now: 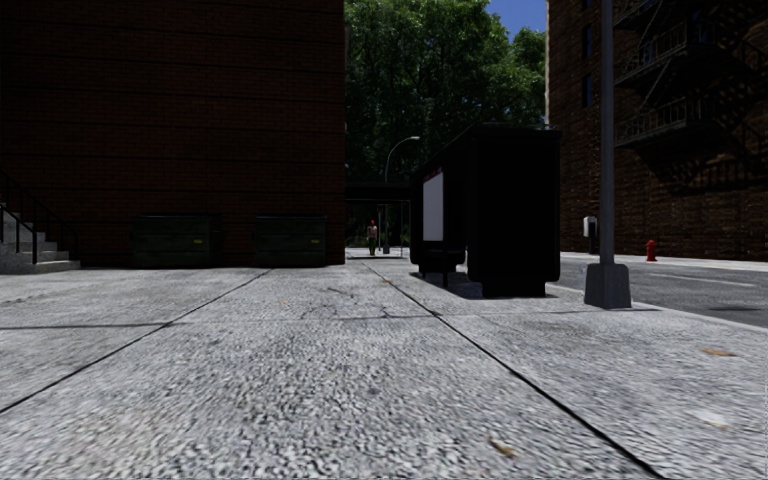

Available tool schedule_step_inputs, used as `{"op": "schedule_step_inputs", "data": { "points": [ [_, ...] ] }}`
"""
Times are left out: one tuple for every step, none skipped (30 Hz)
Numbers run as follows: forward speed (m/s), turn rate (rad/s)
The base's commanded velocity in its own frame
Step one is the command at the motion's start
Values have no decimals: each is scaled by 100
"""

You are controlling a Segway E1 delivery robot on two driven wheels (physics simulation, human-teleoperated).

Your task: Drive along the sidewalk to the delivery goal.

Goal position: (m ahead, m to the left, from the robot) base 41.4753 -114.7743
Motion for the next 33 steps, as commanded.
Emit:
{"op": "schedule_step_inputs", "data": {
  "points": [
    [200, 0],
    [200, 0],
    [200, 0],
    [200, 0],
    [200, 0],
    [200, 0],
    [200, 0],
    [200, 0],
    [200, 0],
    [200, 0],
    [200, 0],
    [200, 0],
    [200, 0],
    [200, 0],
    [200, 0],
    [200, 0],
    [200, 0],
    [200, 0],
    [200, 0],
    [200, 0],
    [200, 0],
    [200, 0],
    [200, 0],
    [200, 0],
    [200, 0],
    [200, 0],
    [200, 0],
    [200, 0],
    [200, 0],
    [200, 0],
    [200, 0],
    [200, 0],
    [200, 0]
  ]
}}
